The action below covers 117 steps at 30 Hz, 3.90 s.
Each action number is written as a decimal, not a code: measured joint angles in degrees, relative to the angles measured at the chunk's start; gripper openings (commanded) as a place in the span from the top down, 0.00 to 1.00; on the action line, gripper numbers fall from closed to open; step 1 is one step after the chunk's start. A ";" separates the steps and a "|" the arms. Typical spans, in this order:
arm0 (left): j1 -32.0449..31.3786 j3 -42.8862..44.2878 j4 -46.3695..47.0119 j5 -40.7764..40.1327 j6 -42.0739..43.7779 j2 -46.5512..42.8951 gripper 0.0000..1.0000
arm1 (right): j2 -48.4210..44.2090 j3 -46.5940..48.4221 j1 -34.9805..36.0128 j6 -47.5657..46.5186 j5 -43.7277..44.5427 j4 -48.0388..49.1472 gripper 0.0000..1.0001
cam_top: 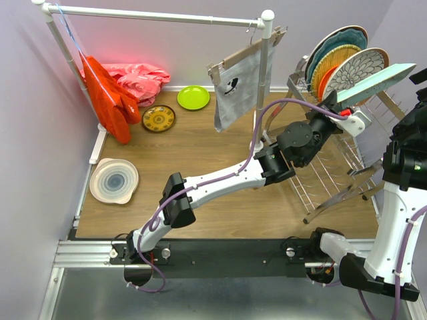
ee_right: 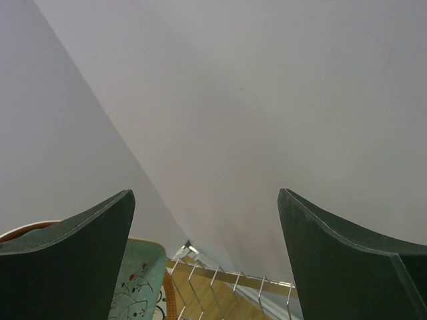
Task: Load the plates into the dish rack
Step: Insert the plate into the dish rack
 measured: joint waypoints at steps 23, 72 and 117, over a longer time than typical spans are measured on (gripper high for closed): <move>0.02 -1.01 0.09 0.61 0.02 -0.07 1.00 | 0.02 -0.66 0.00 0.44 0.02 -0.09 0.04; -0.17 -2.56 -0.11 1.09 -0.07 -0.50 0.82 | 0.50 -0.68 0.00 1.09 0.07 -0.09 0.04; -0.76 -1.97 0.26 -2.47 -1.81 0.24 0.90 | 2.60 -1.42 -0.09 2.54 0.50 -2.03 0.14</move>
